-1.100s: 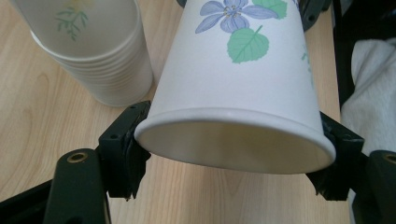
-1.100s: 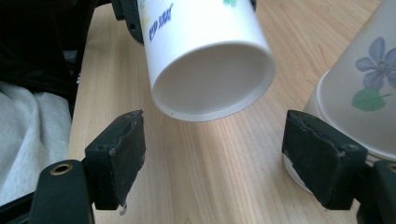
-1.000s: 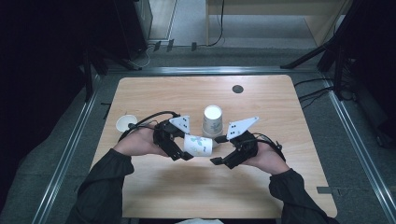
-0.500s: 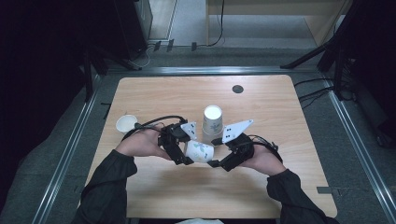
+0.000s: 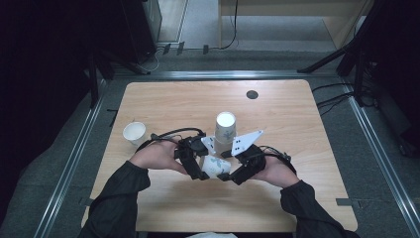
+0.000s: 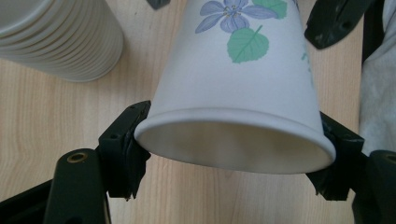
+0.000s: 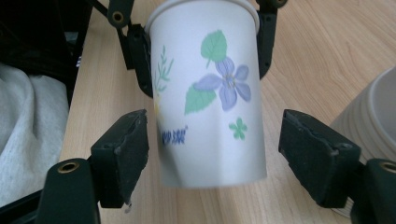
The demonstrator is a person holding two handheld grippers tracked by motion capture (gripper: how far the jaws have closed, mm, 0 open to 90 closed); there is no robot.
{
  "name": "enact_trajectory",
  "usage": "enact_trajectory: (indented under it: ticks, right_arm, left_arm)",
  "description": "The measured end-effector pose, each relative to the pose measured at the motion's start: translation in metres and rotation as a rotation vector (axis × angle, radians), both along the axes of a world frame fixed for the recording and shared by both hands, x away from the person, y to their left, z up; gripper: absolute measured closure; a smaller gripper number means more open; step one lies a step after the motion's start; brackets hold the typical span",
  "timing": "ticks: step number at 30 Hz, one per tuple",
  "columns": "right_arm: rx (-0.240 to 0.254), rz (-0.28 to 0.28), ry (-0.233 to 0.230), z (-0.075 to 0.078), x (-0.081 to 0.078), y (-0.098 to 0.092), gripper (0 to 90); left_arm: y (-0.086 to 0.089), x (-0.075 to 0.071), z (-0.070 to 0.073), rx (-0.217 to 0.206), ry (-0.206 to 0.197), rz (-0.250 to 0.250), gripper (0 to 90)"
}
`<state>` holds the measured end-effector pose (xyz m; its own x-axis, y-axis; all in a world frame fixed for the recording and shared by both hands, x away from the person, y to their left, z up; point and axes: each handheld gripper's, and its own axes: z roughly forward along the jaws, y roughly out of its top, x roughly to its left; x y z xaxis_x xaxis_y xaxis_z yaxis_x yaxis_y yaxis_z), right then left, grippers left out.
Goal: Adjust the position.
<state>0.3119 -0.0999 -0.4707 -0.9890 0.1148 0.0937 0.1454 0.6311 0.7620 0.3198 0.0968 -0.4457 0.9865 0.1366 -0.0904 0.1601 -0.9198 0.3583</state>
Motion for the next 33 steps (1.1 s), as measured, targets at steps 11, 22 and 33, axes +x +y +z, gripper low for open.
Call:
enact_trajectory:
  ticks: [11,22,33]
  right_arm:
    - [-0.034,0.031,0.009,-0.008,-0.001,0.010,31.1]
    - [-0.042,0.038,0.002,-0.007,-0.002,0.011,33.5]
    - [0.004,-0.006,-0.003,0.004,0.003,-0.007,33.3]
  left_arm:
    - [0.000,0.001,0.001,-0.043,0.030,0.006,25.6]
    - [0.003,0.002,0.000,-0.066,0.052,0.007,21.3]
    - [0.022,0.004,0.009,-0.169,0.010,0.048,18.2]
